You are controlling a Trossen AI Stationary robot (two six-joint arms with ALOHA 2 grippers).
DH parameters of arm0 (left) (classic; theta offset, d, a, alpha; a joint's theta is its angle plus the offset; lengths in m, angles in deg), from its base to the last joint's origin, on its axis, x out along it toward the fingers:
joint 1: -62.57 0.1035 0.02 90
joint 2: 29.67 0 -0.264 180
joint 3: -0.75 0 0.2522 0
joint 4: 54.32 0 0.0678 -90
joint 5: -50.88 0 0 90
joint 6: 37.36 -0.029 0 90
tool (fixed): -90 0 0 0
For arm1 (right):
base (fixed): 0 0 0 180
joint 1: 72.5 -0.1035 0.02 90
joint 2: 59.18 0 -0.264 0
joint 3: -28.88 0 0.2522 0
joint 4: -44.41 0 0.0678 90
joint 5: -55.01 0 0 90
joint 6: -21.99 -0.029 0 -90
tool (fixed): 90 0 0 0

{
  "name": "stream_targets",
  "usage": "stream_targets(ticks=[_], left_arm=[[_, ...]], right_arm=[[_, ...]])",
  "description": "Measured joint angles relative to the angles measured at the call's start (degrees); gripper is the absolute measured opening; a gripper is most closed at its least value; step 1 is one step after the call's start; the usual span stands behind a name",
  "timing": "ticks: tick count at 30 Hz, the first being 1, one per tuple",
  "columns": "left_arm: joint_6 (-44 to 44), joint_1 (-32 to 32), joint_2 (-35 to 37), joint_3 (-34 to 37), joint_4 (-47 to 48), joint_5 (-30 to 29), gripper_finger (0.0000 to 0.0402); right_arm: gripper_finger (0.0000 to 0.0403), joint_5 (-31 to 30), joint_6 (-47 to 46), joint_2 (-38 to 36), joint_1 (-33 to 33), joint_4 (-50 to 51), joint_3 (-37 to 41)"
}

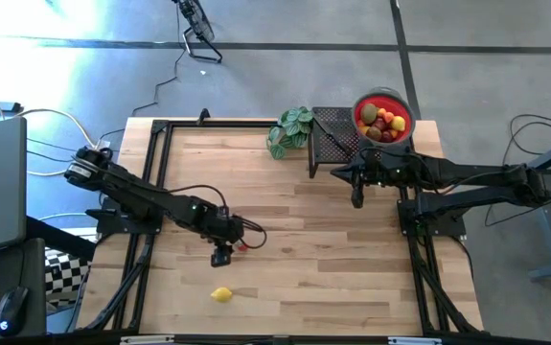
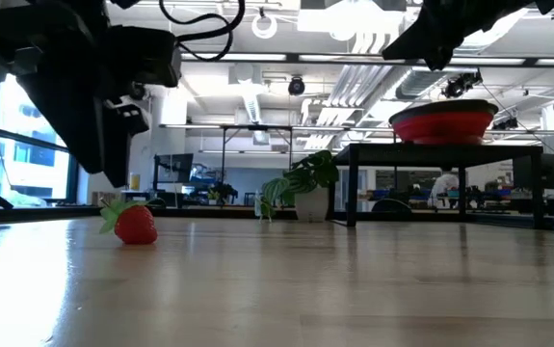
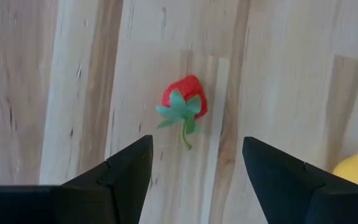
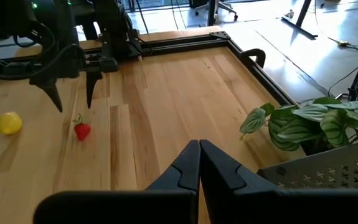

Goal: Pick & Place Fruit
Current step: Put the red strawberry into the red strainer bowl

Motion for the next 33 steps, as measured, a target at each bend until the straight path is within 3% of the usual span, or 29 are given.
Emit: stream_targets(ticks=[29,33], left_arm=[[0.04,0.00,-6.64,0.14,-2.13,0.01,0.0243],[0.08,0.00,-6.64,0.14,-2.17,0.00,0.0226]], right_arm=[[0.0002,-0.02,-0.08,0.11,0.00,-0.08,0.00],[0.0002,-0.02,-0.08,0.11,0.01,-0.08,0.00]])
